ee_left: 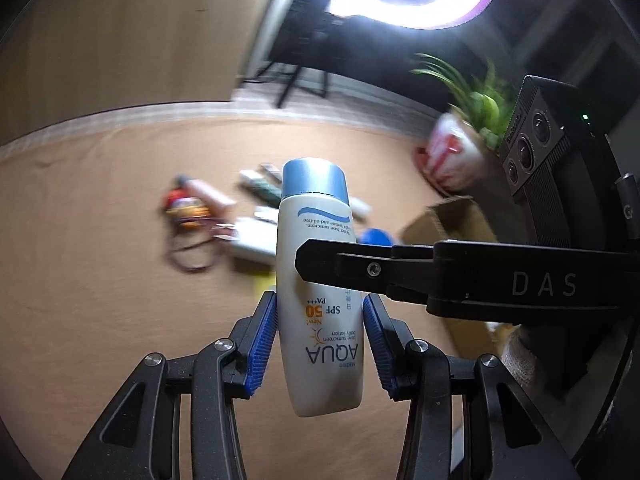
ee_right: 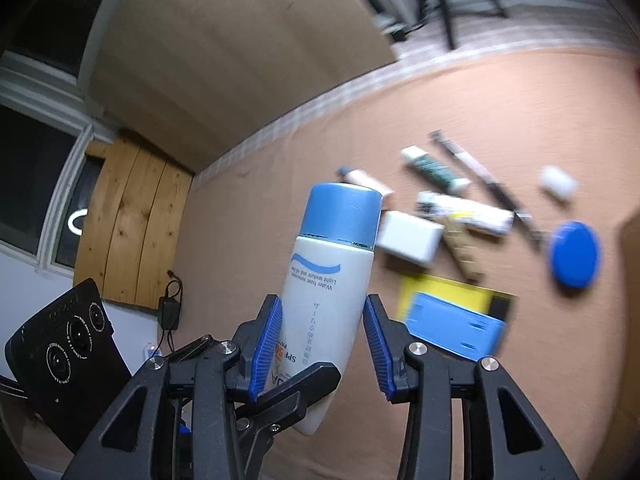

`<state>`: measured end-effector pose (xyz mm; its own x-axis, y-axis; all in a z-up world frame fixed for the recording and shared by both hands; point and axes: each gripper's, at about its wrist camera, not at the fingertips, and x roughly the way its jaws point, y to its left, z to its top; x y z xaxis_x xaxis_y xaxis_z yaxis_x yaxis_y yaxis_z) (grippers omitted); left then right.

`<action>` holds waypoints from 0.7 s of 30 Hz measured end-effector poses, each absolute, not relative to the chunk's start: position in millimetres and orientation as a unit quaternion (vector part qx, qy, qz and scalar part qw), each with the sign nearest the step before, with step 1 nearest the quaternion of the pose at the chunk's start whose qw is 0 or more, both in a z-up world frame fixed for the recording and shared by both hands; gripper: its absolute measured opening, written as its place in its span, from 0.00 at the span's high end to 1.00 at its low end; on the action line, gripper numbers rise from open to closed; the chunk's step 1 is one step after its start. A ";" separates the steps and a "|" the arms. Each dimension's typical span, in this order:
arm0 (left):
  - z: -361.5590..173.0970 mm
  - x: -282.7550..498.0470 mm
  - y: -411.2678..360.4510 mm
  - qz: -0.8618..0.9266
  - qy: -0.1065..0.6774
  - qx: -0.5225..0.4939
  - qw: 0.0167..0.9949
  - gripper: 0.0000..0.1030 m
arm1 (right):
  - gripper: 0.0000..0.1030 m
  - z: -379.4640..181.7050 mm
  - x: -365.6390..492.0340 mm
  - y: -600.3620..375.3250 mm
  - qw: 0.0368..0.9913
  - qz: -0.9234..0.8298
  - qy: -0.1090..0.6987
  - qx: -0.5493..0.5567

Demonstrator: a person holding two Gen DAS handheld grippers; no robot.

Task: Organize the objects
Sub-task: 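Lift the AQUA bottle with the right tool and carry it over the box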

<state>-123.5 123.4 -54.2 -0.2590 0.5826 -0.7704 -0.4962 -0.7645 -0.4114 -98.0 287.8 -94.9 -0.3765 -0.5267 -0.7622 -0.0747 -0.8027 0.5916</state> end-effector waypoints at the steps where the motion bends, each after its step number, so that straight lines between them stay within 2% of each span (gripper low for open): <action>1: -52.4 -118.2 136.6 0.790 -0.039 -0.502 0.349 0.54 | 0.62 -92.6 -92.5 296.7 0.139 -0.785 -0.279 0.536; 13: -46.8 -63.8 278.2 0.757 0.004 -0.493 0.430 0.54 | 0.62 -87.7 -26.6 430.8 0.053 -0.805 -0.316 0.499; 21: -55.0 -54.7 340.1 0.738 0.020 -0.499 0.454 0.54 | 0.62 -94.7 -6.9 497.0 0.012 -0.805 -0.335 0.489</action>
